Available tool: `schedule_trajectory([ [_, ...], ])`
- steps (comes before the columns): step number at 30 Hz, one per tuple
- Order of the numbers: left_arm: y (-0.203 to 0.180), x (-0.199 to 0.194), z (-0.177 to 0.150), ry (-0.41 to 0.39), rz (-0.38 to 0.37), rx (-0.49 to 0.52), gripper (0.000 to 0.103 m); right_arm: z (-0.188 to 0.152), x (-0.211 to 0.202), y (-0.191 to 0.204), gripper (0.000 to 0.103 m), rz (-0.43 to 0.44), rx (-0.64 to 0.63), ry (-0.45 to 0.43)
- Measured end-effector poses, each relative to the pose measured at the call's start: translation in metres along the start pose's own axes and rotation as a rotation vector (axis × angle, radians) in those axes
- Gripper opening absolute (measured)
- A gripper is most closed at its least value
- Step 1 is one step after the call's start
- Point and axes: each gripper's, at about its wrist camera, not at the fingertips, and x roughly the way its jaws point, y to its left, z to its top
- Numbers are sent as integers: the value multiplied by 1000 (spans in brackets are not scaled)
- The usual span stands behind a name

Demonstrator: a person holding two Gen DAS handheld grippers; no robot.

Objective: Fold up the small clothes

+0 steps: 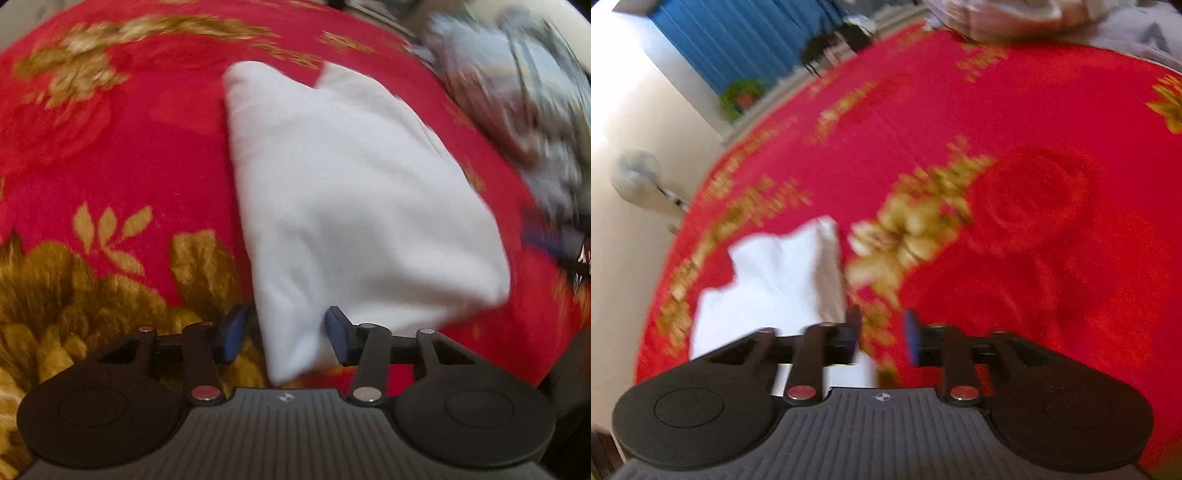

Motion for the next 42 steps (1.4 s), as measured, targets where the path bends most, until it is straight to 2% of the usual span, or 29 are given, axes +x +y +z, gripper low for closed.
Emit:
schedule_trajectory([
  [2,-5,-4,3,31,7,32,51,6,18,13,53,34,-18,22],
  [4,-1,-10,15,39,-26,14,52,11,40,23,59,60,-29,68],
  [6,11,-21,36,-27,-50,-45,64,15,63,29,65,71,-14,99],
  [8,27,-26,58,-109,-64,-121,73,15,82,33,65,59,-6,125],
  [9,36,-24,66,-133,-82,-160,74,13,90,33,66,54,-7,144],
  [11,54,-11,81,-134,-140,-251,74,9,101,33,68,55,2,165],
  [13,71,14,89,-97,-228,-344,74,8,106,33,70,63,8,160],
  [16,81,43,91,-64,-321,-422,74,6,109,39,70,70,-25,143],
  [17,80,47,90,-75,-334,-425,75,5,110,40,65,77,-28,140],
  [20,63,47,87,-138,-277,-327,74,2,111,42,42,121,-15,132],
  [21,58,45,85,-151,-249,-298,60,1,111,44,38,127,-20,125],
  [23,49,38,85,-171,-223,-239,39,-1,109,51,30,121,-47,96],
  [24,45,29,86,-187,-218,-204,33,0,107,53,25,121,-49,79],
  [25,41,21,88,-199,-215,-167,32,0,105,56,24,125,-45,64],
  [28,37,-7,97,-241,-155,-84,31,2,105,69,20,166,-41,31],
  [30,47,-24,109,-255,-136,-78,31,1,111,85,20,206,-50,28],
  [35,94,-71,135,-316,-93,-54,31,-2,129,141,19,312,-59,4],
  [38,130,-100,142,-375,-77,-74,31,-2,136,184,19,396,-103,-36],
  [40,159,-111,142,-410,-86,-124,35,-4,140,210,19,450,-157,-70],
  [42,190,-105,140,-404,-62,-173,50,-8,152,234,25,456,-232,-77],
])
